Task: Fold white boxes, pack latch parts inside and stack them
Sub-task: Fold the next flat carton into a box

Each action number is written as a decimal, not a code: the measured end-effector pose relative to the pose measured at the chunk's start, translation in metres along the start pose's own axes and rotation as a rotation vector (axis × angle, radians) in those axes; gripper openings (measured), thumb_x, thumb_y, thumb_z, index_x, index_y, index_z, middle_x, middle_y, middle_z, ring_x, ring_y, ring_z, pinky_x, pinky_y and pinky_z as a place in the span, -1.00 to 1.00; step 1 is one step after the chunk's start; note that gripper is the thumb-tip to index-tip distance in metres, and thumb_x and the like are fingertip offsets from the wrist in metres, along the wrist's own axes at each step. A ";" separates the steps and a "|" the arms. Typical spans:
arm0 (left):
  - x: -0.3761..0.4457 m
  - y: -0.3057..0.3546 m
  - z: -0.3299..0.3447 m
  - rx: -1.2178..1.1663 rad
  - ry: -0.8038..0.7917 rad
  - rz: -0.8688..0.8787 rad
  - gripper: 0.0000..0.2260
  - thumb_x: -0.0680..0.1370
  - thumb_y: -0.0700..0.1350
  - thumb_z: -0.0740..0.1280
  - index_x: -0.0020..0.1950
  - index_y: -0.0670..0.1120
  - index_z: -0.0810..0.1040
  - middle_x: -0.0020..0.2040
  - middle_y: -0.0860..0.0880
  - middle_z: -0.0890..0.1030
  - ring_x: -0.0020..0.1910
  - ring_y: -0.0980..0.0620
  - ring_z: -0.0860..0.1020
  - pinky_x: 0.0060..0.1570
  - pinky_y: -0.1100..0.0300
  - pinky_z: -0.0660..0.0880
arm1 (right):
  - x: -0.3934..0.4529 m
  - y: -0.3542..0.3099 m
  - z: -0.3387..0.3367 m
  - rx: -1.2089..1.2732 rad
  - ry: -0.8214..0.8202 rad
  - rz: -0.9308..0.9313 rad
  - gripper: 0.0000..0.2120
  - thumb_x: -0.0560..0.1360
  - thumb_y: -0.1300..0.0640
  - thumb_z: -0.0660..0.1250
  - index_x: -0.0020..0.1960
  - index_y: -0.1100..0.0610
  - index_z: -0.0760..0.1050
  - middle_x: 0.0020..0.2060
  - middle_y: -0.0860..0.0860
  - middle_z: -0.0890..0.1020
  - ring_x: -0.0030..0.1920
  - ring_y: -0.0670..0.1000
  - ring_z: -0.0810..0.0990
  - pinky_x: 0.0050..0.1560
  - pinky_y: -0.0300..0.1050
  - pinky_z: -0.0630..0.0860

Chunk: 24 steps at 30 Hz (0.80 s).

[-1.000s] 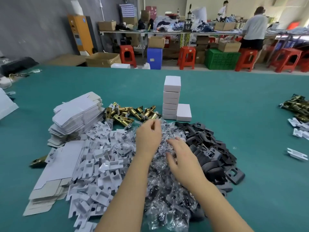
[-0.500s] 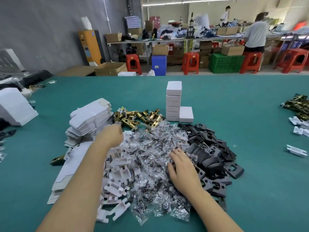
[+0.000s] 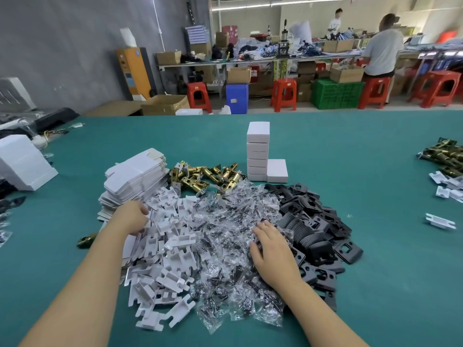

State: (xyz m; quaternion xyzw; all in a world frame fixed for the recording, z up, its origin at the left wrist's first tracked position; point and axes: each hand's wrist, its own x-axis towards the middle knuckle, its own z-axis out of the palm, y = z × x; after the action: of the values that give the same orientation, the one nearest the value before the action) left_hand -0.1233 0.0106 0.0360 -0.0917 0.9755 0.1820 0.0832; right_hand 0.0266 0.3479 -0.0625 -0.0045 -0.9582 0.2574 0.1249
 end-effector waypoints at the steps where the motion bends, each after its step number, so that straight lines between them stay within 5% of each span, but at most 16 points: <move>1: 0.001 0.000 0.002 -0.056 -0.008 -0.008 -0.78 0.60 -0.33 0.29 0.20 -0.16 0.61 -0.05 -0.17 0.65 -0.28 -0.09 0.69 -0.20 0.02 0.68 | 0.000 0.000 0.000 0.001 0.005 0.002 -0.52 0.70 -0.07 0.12 0.58 0.05 0.31 0.59 -0.05 0.29 0.62 -0.07 0.10 0.55 -0.19 -0.12; 5: 0.002 0.000 0.004 -0.207 -0.003 -0.026 -0.75 0.62 -0.35 0.25 0.22 -0.16 0.60 -0.08 -0.21 0.69 -0.24 -0.12 0.71 -0.29 0.10 0.61 | 0.000 0.000 0.001 0.003 0.010 0.006 -0.52 0.70 -0.08 0.13 0.58 0.04 0.32 0.59 -0.05 0.30 0.62 -0.07 0.11 0.55 -0.19 -0.12; 8: 0.004 -0.003 0.001 -0.054 0.125 -0.017 -0.67 0.58 -0.36 0.21 0.19 -0.09 0.65 0.14 -0.14 0.67 0.03 -0.16 0.61 -0.08 0.10 0.50 | 0.000 0.000 0.001 0.000 0.013 0.008 -0.52 0.70 -0.09 0.13 0.57 0.03 0.32 0.58 -0.06 0.31 0.62 -0.07 0.12 0.55 -0.17 -0.11; 14: 0.002 -0.017 0.002 0.227 0.090 -0.112 -0.89 0.55 -0.23 0.29 -0.05 -0.15 0.62 -0.07 -0.11 0.63 -0.11 -0.12 0.57 -0.10 0.06 0.53 | 0.000 0.000 0.001 -0.002 0.015 0.007 -0.52 0.70 -0.09 0.13 0.58 0.02 0.32 0.59 -0.07 0.30 0.62 -0.08 0.11 0.55 -0.18 -0.12; 18: 0.000 -0.021 0.012 0.287 0.052 -0.115 -0.94 0.53 -0.17 0.35 -0.04 -0.13 0.59 0.03 -0.12 0.64 0.02 -0.16 0.59 0.12 -0.02 0.57 | 0.000 0.000 0.001 -0.009 0.017 0.005 -0.52 0.70 -0.09 0.12 0.58 0.02 0.32 0.59 -0.07 0.29 0.62 -0.09 0.10 0.54 -0.20 -0.15; 24: 0.001 -0.020 0.016 0.325 0.037 -0.106 -0.93 0.49 -0.18 0.34 -0.05 -0.14 0.57 0.01 -0.12 0.63 0.01 -0.17 0.58 0.09 0.00 0.57 | 0.000 0.000 0.000 -0.020 0.016 0.003 -0.52 0.71 -0.09 0.10 0.58 0.02 0.31 0.59 -0.07 0.29 0.62 -0.09 0.10 0.54 -0.20 -0.16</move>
State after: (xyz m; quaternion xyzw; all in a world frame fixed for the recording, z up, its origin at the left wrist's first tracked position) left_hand -0.1182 -0.0026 0.0143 -0.1317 0.9872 0.0156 0.0886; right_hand 0.0269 0.3476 -0.0628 -0.0093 -0.9597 0.2481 0.1319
